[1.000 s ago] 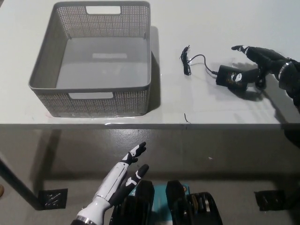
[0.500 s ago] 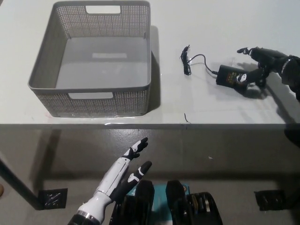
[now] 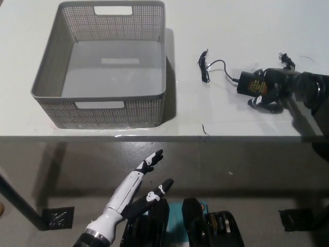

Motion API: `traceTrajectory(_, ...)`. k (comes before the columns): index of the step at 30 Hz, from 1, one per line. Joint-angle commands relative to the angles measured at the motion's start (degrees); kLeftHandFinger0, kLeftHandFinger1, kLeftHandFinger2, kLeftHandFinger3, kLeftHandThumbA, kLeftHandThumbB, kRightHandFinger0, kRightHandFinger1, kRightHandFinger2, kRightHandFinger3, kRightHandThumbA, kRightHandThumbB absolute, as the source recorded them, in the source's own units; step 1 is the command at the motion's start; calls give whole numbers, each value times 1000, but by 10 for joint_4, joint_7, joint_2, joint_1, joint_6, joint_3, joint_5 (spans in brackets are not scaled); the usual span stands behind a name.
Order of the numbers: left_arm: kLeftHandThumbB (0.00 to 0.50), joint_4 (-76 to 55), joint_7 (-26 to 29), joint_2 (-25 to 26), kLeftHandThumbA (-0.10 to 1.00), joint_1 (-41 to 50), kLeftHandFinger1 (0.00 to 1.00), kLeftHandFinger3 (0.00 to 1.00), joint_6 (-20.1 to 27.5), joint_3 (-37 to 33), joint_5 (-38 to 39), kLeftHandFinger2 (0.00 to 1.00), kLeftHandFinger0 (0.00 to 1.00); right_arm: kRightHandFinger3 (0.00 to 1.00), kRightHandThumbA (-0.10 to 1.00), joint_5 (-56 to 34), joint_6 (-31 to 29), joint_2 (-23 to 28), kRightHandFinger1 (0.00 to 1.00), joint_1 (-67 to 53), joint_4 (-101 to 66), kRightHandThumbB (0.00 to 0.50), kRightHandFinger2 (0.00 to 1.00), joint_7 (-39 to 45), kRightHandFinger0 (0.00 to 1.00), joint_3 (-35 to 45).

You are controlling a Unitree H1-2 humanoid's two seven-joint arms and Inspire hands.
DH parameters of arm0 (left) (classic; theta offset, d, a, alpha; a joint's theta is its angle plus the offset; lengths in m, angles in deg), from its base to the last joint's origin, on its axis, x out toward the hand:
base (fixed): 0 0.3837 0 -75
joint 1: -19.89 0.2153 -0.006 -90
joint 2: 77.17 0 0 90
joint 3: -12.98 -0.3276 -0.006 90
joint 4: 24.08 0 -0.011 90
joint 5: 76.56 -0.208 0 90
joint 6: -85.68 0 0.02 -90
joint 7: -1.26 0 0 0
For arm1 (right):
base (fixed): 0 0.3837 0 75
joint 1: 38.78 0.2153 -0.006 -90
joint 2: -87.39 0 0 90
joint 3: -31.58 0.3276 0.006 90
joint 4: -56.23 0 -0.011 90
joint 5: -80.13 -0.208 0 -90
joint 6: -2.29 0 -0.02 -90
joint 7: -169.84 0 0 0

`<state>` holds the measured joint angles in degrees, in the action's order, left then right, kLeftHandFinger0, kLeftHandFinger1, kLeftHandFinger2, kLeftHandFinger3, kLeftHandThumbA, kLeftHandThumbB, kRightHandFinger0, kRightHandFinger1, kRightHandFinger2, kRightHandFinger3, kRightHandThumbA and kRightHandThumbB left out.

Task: Use the right hand to pick up a black power cord and place it into a container on the left hand side

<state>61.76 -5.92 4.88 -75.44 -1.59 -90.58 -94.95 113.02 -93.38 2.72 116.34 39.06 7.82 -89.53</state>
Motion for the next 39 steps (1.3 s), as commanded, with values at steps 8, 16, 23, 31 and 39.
traceTrajectory(8,63,-15,-8,5,815,-23,1000,1000,-7,-1,-7,1000,1000,1000,619,9,-34,-14,1000,15,31,500,1000,-78,1000,-3)
traceTrajectory(16,64,-8,-9,7,814,-32,1000,1000,-4,1,-4,1000,1000,999,-100,18,-79,-11,521,-4,21,85,913,-291,38,15)
traceTrajectory(23,58,-7,-14,10,826,-34,1000,1000,-1,0,0,1000,1000,1000,-100,16,-95,-4,651,-4,15,121,964,-332,180,19)
traceTrajectory(31,49,-5,-15,13,833,-39,1000,1000,2,-4,-4,1000,1000,1000,-100,8,-105,-5,615,-6,18,136,963,-355,161,25)
traceTrajectory(39,45,-4,-14,12,816,-42,1000,1000,2,-4,-4,1000,1000,972,-100,-1,-141,11,536,9,6,148,909,-427,52,50)
